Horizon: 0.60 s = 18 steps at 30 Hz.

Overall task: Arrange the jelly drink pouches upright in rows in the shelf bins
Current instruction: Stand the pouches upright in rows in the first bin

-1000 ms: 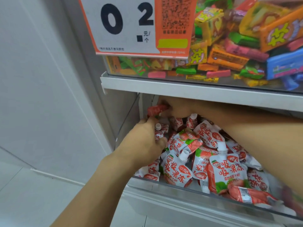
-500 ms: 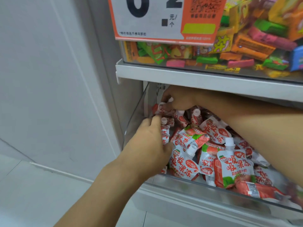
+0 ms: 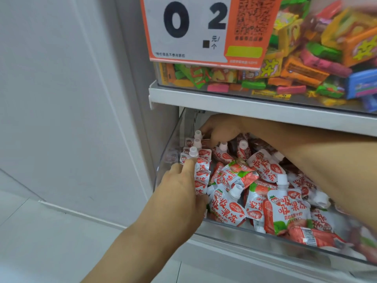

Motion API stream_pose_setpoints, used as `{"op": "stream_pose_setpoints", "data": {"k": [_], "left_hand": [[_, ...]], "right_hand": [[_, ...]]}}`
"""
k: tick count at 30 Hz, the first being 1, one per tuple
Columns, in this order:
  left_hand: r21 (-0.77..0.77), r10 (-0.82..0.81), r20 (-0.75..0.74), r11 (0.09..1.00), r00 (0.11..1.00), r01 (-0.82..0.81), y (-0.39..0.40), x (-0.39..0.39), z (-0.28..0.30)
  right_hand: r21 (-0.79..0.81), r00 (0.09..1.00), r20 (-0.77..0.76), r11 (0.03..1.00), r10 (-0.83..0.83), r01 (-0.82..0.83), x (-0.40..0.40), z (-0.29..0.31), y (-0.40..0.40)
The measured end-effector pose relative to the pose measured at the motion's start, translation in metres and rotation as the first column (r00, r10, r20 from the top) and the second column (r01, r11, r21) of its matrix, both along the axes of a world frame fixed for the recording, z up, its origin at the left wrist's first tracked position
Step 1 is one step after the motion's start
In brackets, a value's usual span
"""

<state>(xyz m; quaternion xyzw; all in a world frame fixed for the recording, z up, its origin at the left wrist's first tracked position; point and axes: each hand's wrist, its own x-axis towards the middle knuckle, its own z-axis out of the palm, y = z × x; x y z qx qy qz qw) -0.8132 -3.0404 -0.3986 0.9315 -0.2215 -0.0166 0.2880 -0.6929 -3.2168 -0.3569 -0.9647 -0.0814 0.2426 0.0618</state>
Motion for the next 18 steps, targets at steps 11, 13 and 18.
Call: {"op": "stream_pose_setpoints", "data": {"k": [11,13,18], "left_hand": [[0.096,0.057,0.187,0.992,0.981,-0.076,-0.008,-0.005,0.015],[0.045,0.048,0.244,0.997,0.969,-0.061,-0.010,-0.003,0.021],[0.010,-0.146,0.191,0.989,0.971,0.147,-0.020,-0.001,0.031]], "right_hand": [[-0.095,0.897,0.438,0.989,-0.060,0.112,-0.075,-0.018,-0.026],[0.018,0.862,0.493,0.992,-0.120,0.127,-0.085,-0.020,-0.033],[0.282,0.667,0.687,0.952,-0.289,0.122,-0.133,-0.019,-0.045]]}}
